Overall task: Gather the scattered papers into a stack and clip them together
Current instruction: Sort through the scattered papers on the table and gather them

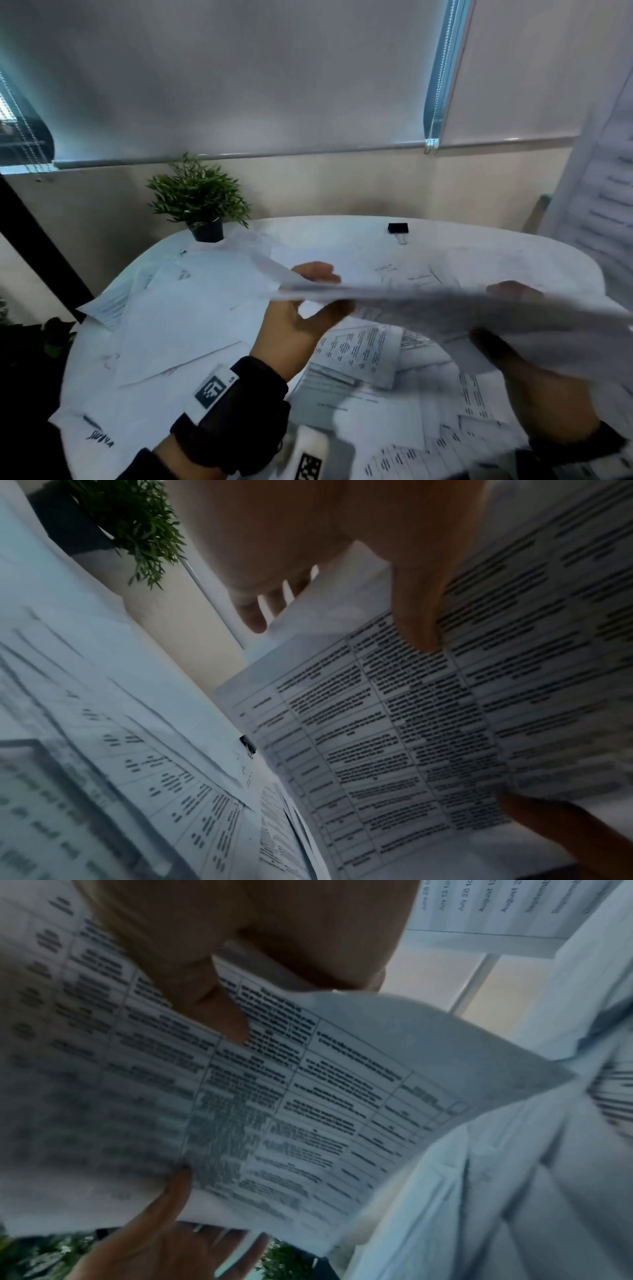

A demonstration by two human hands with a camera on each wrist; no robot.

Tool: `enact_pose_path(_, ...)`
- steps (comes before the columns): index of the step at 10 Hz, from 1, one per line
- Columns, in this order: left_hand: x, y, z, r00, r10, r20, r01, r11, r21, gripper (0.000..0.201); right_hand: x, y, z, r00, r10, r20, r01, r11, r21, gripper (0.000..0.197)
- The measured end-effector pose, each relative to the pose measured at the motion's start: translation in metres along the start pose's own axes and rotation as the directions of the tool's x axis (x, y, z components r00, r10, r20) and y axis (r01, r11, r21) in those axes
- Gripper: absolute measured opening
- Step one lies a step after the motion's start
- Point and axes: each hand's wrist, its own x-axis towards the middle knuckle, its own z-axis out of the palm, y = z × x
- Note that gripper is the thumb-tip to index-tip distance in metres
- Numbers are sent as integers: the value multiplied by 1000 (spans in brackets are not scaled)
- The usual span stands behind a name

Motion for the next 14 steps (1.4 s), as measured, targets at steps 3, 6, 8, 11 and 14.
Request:
enact_pose_path(3,-8,-13,7,998,7,66,-16,991,132,36,-34,7,79,993,-20,115,40,984,-171,62)
enact_pose_path(6,2,-2,10,987,28,-160,-46,992,-116,37,-49,11,65,937,298,183,-220,909,-354,24)
enact_pose_path(8,6,-17,-12,988,-92,-128,106,989,104,31,45,3,-25,932,135,-336,-320,740,-591,30)
enact_pose_path(11,19,-44,-68,976,-207,-72,185,603,776,22,98,68,-124,813,170,-557,-572,413,-709,46)
enact_pose_path(14,60,-62,-32,858,-481,181,-132,135,982,85,27,42,4,988,108,114,87,223,-971,51)
